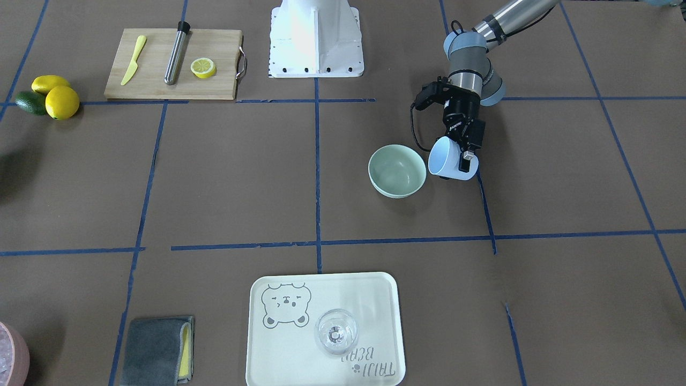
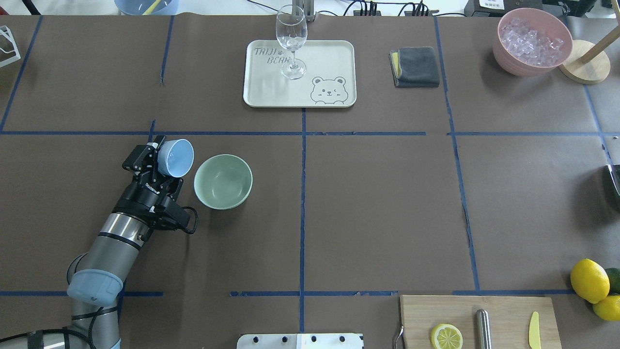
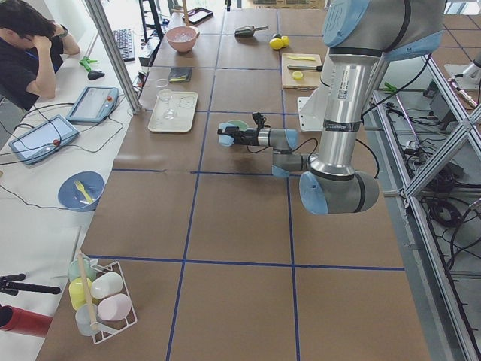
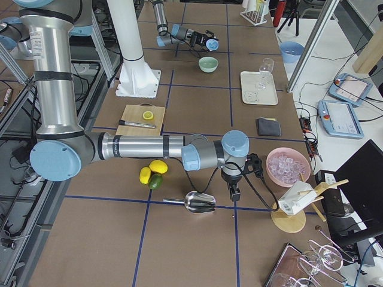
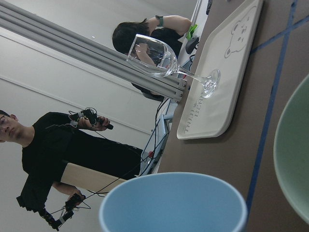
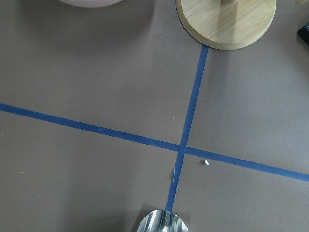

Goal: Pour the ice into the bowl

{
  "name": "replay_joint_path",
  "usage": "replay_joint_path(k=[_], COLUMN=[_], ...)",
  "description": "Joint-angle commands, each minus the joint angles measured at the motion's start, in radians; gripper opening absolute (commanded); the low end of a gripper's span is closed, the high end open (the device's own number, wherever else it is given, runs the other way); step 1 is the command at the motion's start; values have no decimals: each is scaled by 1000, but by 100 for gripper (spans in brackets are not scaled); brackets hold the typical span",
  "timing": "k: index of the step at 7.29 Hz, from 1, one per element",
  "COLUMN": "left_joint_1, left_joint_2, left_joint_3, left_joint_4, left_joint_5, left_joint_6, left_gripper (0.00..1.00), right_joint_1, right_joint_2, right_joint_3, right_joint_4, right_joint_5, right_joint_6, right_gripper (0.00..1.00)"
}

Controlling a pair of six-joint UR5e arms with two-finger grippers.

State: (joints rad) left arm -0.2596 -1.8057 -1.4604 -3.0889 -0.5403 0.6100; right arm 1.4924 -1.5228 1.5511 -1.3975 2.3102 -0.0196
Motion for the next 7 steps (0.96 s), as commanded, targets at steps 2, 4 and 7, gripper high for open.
replay_joint_path(k=[2, 4, 7], left_joint_1=[2, 3, 3], left_joint_2=[-33, -35, -40], left_joint_3=[-3, -2, -11], left_joint_4=[123, 174, 173], left_joint_5=[0, 3, 36], left_joint_6=[129, 155, 328], left_gripper=[0, 0, 0], right_joint_1=[3, 5, 6], right_joint_2=[-5, -7, -7], right_joint_3=[0, 0, 1], right_joint_4=[0, 0, 0], right_joint_5=[0, 0, 0], right_joint_6=[0, 0, 1], right_gripper=[100, 100, 100])
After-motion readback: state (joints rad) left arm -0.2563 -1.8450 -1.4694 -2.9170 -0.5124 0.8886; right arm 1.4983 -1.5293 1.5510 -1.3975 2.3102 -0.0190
